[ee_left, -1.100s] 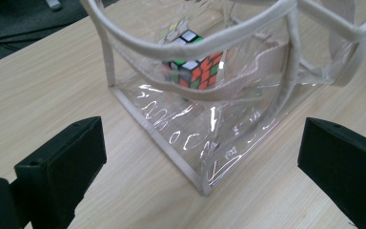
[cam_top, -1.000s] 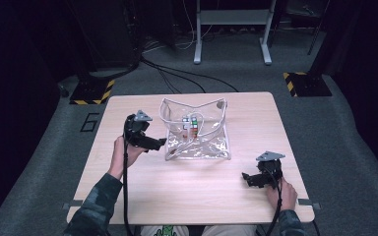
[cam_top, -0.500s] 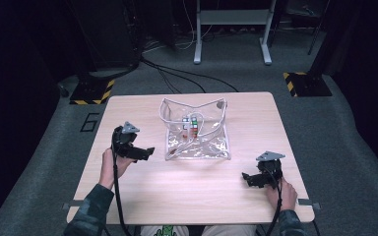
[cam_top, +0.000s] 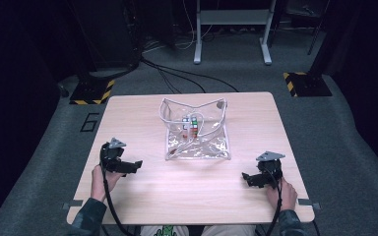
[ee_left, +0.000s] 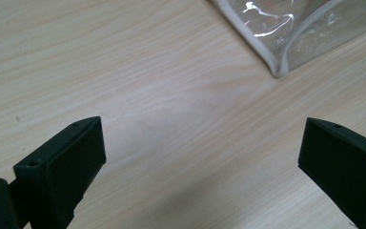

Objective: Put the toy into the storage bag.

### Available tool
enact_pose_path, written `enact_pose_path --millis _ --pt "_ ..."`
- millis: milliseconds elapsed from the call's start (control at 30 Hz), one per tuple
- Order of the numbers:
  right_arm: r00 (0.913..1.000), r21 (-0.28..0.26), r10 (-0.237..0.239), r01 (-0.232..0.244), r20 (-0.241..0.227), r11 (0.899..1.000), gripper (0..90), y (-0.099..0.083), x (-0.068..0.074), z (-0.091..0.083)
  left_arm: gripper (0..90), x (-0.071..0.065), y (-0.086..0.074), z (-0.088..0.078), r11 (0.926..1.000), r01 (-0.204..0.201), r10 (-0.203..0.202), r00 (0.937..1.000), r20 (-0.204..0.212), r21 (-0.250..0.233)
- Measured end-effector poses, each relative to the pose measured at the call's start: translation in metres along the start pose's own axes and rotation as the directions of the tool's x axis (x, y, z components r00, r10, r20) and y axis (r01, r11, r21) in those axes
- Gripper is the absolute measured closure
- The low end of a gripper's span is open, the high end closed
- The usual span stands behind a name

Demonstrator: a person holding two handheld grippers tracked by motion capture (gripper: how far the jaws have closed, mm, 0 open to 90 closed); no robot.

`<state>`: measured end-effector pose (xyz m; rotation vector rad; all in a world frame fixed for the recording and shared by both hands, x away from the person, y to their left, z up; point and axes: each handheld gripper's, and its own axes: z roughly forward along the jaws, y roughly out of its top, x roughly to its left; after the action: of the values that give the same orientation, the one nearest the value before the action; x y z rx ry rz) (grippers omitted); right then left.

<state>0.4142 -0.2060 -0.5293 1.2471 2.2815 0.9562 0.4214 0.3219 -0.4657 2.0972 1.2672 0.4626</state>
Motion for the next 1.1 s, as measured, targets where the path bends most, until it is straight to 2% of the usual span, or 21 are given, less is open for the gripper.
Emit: enact_pose_path --millis 167,200,267,400,433,667,1100 --pt "1.0 0.0 0.0 0.0 0.0 1.0 0.0 0.0 0.0 0.0 2.0 0.006 -0.014 0.002 0.9997 0.025 -0.025 0.9996 -0.016 -0.003" --pt "1.0 0.0 0.0 0.0 0.0 1.0 0.0 0.0 0.0 0.0 2.0 0.01 -0.022 0.003 0.9988 0.046 -0.046 0.9984 -0.031 -0.014" --pt "1.0 0.0 0.0 0.0 0.0 1.0 0.0 0.0 0.0 0.0 2.0 0.012 -0.026 0.003 0.9984 0.055 -0.055 0.9979 -0.032 -0.014" --pt "1.0 0.0 0.0 0.0 0.0 1.0 0.0 0.0 0.0 0.0 2.0 0.019 -0.042 0.005 0.9962 0.085 -0.086 0.995 -0.051 -0.019" --pt "1.0 0.0 0.0 0.0 0.0 1.0 0.0 0.0 0.0 0.0 2.0 0.021 -0.048 0.006 0.9957 0.091 -0.092 0.9935 -0.067 -0.018" --pt "1.0 0.0 -0.001 0.001 0.0 1.0 0.0 0.0 0.0 0.0 2.0 0.024 -0.065 0.008 0.9918 0.126 -0.127 0.9882 -0.085 -0.02" --pt "1.0 -0.001 -0.002 0.002 -0.001 1.0 0.0 0.0 0.0 0.0 0.1 0.023 -0.083 0.01 0.9879 0.137 -0.143 0.9851 -0.095 -0.072"
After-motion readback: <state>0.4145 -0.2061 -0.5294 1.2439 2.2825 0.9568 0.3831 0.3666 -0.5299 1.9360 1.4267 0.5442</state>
